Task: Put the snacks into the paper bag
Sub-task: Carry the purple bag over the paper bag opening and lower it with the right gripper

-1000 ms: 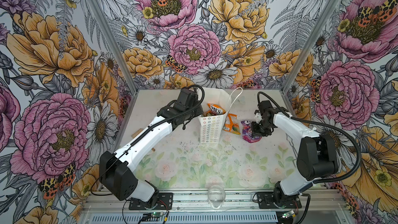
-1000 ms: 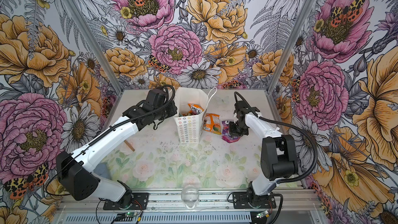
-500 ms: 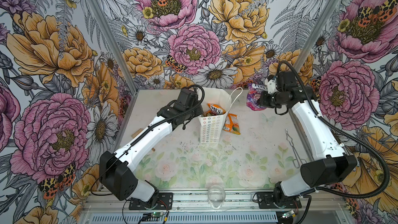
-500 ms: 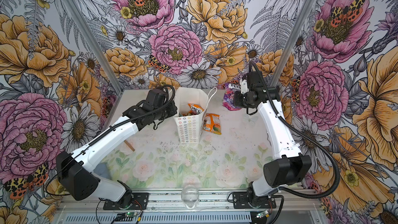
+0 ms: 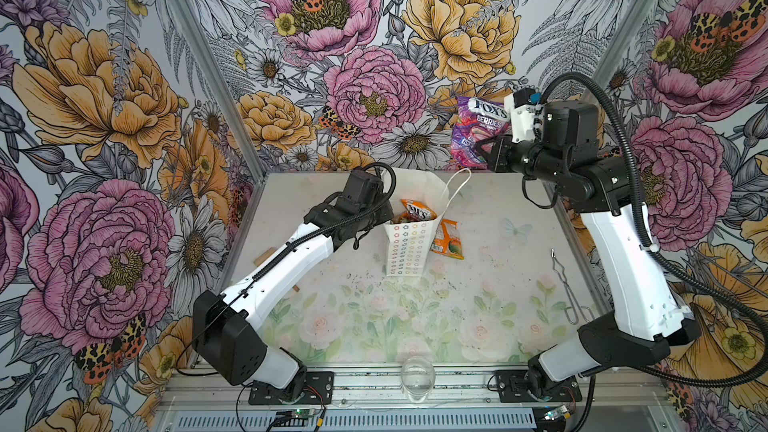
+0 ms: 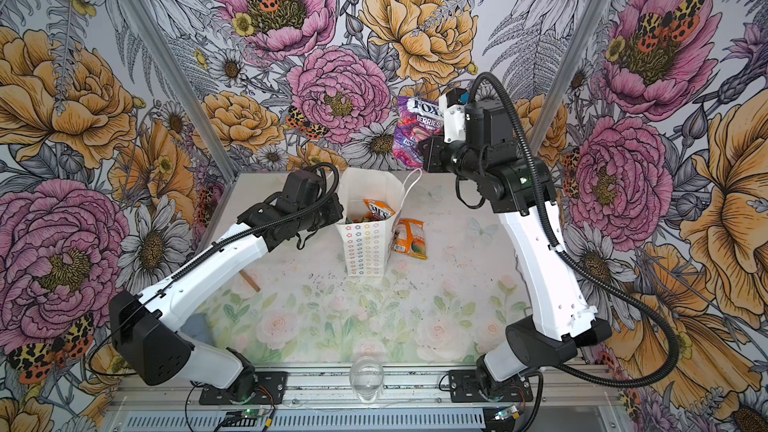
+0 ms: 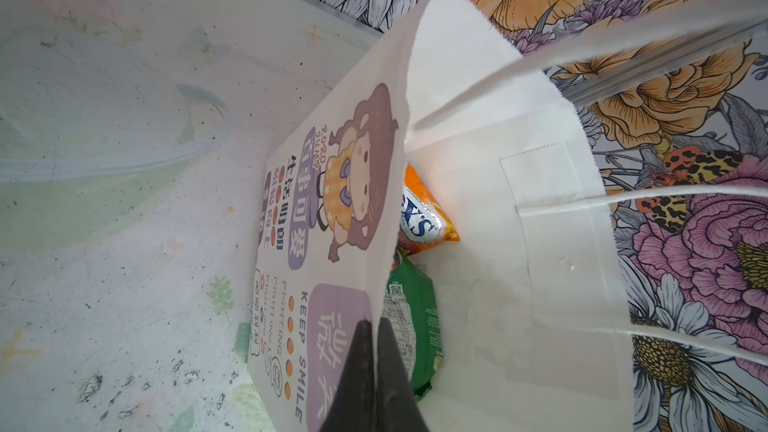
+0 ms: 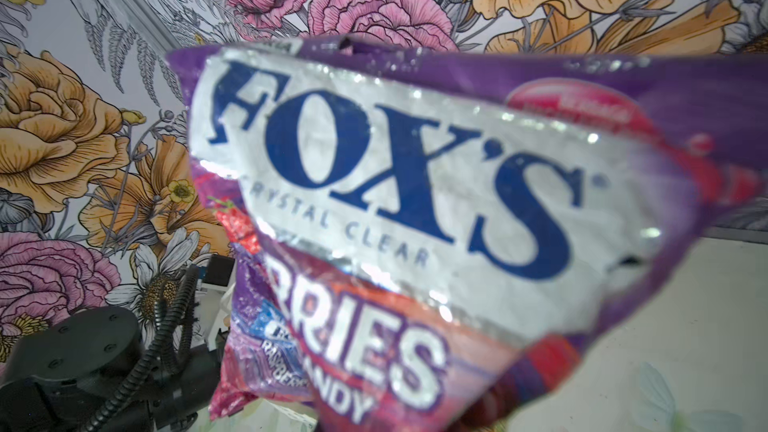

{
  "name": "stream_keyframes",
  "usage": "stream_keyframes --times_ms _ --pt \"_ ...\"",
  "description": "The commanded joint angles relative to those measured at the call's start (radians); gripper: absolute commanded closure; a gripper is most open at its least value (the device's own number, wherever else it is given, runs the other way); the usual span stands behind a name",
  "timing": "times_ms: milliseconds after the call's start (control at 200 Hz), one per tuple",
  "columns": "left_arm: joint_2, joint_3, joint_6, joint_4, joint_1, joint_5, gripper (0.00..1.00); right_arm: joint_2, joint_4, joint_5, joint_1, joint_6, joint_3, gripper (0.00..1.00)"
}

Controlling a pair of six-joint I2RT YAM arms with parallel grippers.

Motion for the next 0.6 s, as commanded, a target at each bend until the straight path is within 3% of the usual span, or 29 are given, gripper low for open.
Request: stream_keyframes --times_ms 0,280,595 --pt "0.004 0.034 0.010 0.050 -0.008 0.016 1.00 0.071 0.086 0.009 0.027 0.029 0.033 1.00" --pt "0.001 0.035 0.013 0.053 -0.006 0.017 1.00 0.214 0.085 0.031 0.094 0.036 0.083 1.00" --pt "-0.004 0.027 0.011 0.053 -0.006 0.014 1.00 0.264 0.059 0.042 0.137 0.022 0.041 1.00"
